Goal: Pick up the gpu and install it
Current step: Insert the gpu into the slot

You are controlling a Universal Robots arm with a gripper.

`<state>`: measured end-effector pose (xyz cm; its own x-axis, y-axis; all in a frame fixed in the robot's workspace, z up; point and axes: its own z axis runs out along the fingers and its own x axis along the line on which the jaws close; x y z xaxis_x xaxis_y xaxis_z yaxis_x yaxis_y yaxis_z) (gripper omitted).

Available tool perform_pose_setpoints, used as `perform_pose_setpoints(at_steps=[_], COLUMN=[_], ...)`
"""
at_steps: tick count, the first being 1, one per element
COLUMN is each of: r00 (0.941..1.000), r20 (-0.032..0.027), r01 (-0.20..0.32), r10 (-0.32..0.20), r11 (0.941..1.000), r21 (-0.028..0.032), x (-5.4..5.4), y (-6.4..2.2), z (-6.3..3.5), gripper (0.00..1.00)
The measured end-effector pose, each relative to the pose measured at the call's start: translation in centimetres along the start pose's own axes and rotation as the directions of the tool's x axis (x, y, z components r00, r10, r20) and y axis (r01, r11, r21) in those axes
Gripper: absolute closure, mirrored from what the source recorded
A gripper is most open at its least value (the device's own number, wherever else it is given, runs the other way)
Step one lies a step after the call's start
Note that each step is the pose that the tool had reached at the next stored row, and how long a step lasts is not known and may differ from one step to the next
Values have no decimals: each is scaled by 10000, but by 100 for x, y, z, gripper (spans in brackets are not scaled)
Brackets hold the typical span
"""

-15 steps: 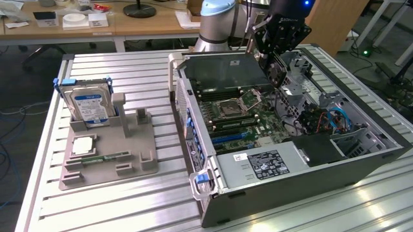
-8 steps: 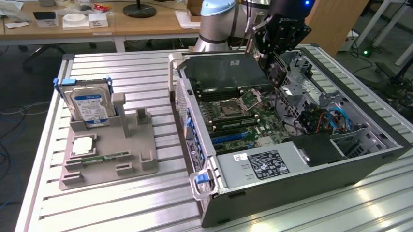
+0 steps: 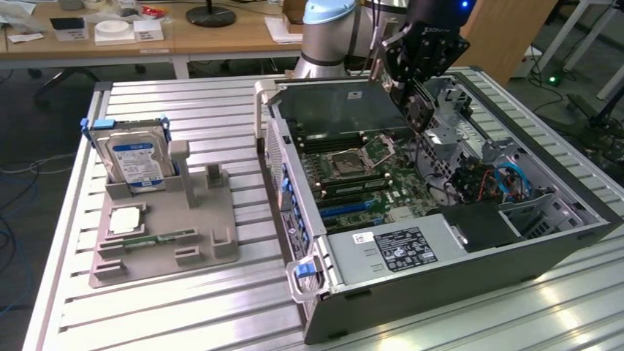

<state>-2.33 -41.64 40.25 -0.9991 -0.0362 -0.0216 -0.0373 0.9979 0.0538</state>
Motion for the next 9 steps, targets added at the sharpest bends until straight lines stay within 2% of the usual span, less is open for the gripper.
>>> perform_pose_setpoints(at_steps=[9], r00=[9995], r20=[-15], r01=[300], r10=[-300], r11=[9996], r21=[-7], x=[0], y=[0], z=[0], gripper=[73])
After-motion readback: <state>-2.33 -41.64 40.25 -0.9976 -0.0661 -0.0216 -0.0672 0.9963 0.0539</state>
